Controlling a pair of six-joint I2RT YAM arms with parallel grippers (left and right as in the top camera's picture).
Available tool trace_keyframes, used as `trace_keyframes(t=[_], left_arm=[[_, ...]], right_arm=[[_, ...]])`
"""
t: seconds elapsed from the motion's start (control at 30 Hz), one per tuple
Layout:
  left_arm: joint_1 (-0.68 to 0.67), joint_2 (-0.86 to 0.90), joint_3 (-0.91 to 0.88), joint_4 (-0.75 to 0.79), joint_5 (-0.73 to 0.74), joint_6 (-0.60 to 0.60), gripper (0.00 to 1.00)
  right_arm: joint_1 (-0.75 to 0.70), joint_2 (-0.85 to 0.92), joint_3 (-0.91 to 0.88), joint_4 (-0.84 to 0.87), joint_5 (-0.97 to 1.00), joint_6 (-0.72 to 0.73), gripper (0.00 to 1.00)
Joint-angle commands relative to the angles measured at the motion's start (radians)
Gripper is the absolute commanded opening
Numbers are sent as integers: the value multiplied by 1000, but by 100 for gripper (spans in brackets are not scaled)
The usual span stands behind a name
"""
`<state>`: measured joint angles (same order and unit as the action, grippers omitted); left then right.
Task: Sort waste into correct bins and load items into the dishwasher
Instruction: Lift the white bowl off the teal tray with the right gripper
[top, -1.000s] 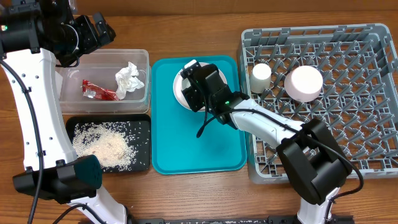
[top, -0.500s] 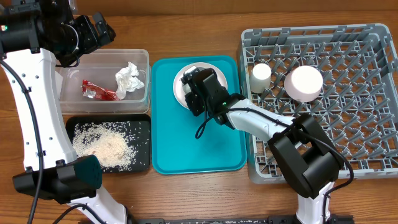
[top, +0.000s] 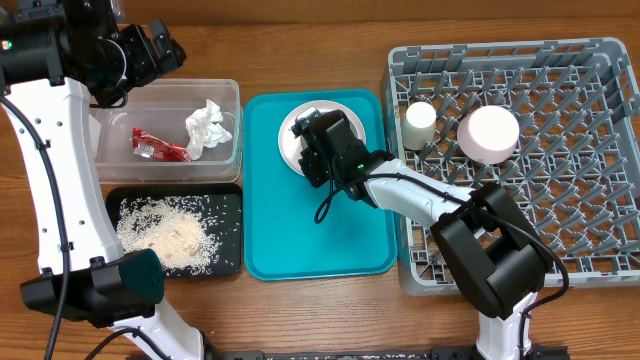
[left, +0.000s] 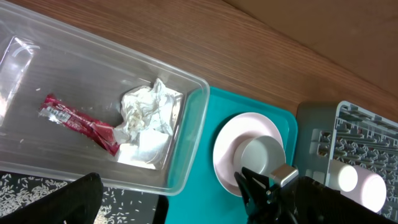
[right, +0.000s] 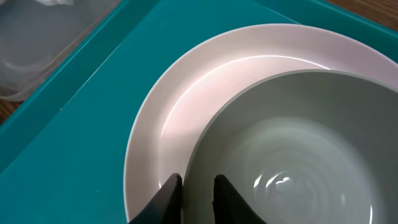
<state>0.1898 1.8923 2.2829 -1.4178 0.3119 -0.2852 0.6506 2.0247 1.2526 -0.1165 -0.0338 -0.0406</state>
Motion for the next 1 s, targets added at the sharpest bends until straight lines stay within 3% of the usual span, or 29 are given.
trace_keyframes(t=[0.0,0.13,0.27,0.43,0.97], left_arm=[[2,-3,14,0,14,-6,100],[2,-3,14,0,14,-6,100],[0,-3,14,0,14,-6,100],[0,-3,14,0,14,-6,100],[0,-3,14,0,14,-7,100]], right_arm=[[8,1,6,7,7,-2,18],[8,-6,6,5,7,-2,17],[8,-35,6,-2,7,-2,8],[7,-81,6,-39,7,-2,4],[4,-334,6,-257,3,22,4]])
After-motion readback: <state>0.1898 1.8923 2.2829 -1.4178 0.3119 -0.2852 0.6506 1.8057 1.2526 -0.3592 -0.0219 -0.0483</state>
